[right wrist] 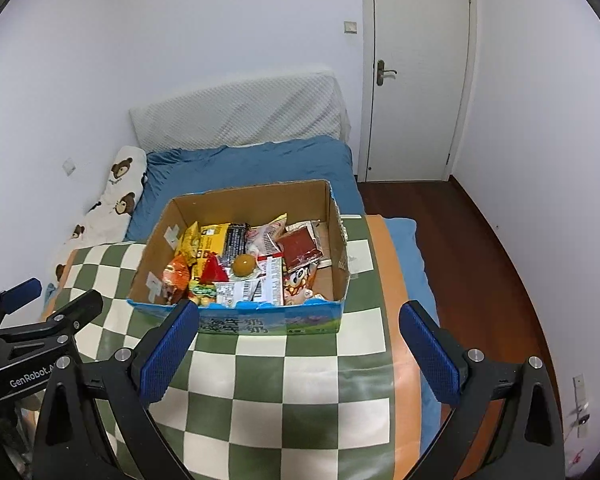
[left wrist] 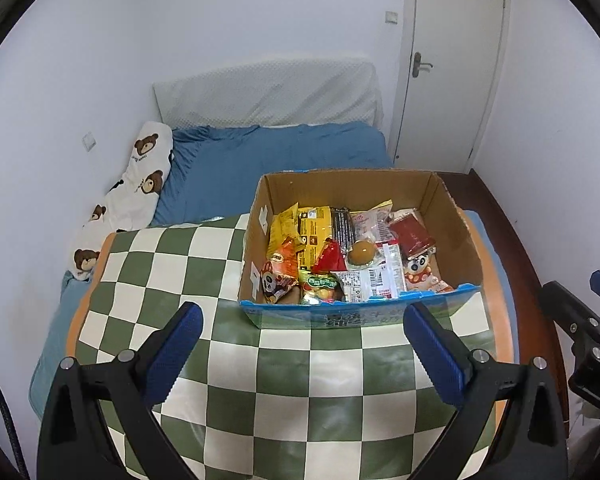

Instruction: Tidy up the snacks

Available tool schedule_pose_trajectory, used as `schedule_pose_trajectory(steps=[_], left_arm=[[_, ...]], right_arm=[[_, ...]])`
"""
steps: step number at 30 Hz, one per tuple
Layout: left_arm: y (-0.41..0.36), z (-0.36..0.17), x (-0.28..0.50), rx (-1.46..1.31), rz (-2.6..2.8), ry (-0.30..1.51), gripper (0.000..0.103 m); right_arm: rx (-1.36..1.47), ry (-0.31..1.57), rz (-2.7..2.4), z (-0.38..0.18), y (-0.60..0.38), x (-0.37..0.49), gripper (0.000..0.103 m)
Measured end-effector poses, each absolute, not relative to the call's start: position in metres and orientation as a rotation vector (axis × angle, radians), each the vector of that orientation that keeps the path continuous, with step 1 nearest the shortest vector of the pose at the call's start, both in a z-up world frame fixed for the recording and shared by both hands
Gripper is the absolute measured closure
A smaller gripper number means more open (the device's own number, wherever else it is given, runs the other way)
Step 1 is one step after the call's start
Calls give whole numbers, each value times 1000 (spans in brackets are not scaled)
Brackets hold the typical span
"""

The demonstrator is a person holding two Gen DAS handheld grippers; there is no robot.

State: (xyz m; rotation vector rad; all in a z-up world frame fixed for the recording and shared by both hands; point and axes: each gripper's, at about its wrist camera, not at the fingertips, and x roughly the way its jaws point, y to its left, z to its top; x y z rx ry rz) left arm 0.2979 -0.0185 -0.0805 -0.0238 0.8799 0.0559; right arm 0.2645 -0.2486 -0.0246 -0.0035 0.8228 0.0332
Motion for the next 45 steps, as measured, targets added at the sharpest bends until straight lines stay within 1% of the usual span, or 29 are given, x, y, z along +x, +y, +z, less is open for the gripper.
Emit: schedule_pose_trajectory(steps=[11, 45], left_arm=[[-16, -88, 315, -41, 54, 904, 0], [-23, -69, 304, -10, 73, 843, 0]], right_arm=[[-13, 847, 14, -38, -246, 290, 1], [-9, 820, 26, -25, -247, 286, 1]])
